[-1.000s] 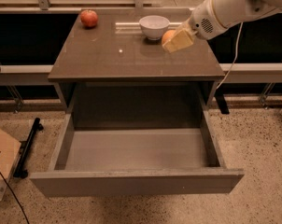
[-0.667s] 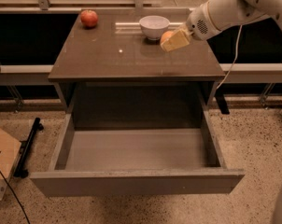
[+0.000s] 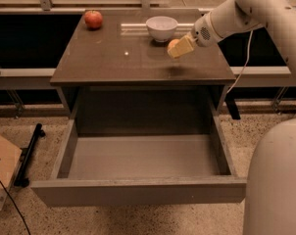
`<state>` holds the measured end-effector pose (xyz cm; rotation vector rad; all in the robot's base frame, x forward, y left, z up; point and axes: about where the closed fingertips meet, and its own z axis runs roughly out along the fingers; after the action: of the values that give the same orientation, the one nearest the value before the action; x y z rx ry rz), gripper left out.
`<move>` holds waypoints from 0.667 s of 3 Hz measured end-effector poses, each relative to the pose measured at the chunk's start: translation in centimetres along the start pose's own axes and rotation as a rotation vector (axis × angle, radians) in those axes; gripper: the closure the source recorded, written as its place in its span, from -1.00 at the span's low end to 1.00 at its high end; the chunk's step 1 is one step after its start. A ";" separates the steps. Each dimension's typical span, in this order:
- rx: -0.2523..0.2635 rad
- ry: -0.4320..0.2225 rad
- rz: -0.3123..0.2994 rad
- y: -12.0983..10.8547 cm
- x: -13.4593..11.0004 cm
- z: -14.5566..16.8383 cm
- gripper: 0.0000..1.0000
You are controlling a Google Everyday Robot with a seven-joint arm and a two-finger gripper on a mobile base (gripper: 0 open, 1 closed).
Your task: Pick orange from top drawer and place on counter
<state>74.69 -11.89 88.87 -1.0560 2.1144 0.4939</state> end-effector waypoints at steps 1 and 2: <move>0.012 0.028 0.035 -1.1 0.9 1.5 0.62; 0.014 0.070 0.057 -1.5 2.0 2.8 0.15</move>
Offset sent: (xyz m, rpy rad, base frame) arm 0.0212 -0.0087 -0.0489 -0.0732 0.1078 -0.0749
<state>76.28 -12.15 85.42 -1.0211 2.2120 0.4749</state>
